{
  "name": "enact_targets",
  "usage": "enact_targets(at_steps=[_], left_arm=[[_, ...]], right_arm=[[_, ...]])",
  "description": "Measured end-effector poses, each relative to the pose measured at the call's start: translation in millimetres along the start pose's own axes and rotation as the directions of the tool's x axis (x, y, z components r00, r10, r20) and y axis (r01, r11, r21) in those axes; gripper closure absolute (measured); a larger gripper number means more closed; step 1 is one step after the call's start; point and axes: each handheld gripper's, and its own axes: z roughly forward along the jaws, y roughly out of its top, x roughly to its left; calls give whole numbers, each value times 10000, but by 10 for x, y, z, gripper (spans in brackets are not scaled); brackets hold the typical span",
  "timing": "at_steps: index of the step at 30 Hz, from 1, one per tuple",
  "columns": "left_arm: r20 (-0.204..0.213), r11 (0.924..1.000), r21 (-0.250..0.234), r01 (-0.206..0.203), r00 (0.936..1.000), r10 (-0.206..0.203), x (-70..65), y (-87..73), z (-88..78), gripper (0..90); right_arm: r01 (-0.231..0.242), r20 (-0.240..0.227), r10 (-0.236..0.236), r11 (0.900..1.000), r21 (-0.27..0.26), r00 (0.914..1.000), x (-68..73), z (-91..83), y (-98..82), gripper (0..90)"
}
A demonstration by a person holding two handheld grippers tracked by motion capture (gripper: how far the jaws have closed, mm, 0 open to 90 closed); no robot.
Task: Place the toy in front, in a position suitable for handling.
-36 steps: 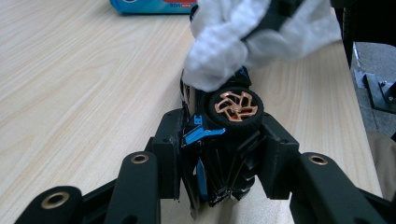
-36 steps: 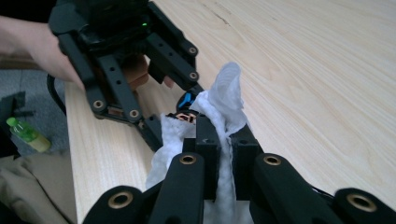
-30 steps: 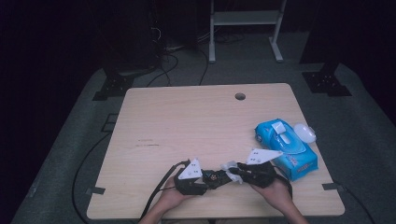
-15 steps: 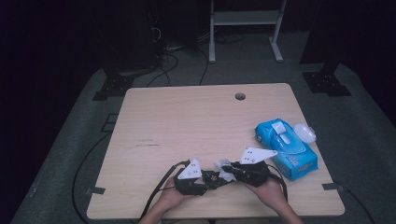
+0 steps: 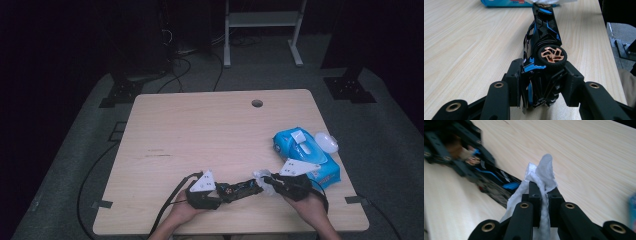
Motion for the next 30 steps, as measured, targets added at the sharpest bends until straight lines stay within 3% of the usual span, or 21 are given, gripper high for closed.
enact_targets(at_steps=[3, 11, 17, 26, 28, 30], left_arm=[[-117, 9996, 147, 237, 9997, -236, 16, -14, 5, 547], [-89, 9997, 211, 110, 9999, -109, 14, -17, -6, 569], [-80, 9997, 232, 61, 10000, -59, 10, -12, -3, 575], [-190, 9997, 195, 116, 9998, -112, 19, -15, -3, 578], [-181, 9998, 163, 141, 9997, -138, 24, -21, -9, 578], [-186, 9998, 168, 130, 9997, -127, 21, -20, -5, 578]], right_arm=[[-134, 127, 133, 9999, 83, 9998, -35, -13, -21, 848], [205, -309, -209, 9997, -109, 9993, 92, 32, 33, 847], [-334, -180, 332, 9994, -92, 9993, -11, -21, -40, 850], [550, -831, -552, 9985, -58, 9950, 313, 221, 176, 851], [754, -766, -753, 9972, -20, 9942, 342, 236, 186, 852], [637, -783, -637, 9980, -27, 9949, 297, 215, 172, 852]])
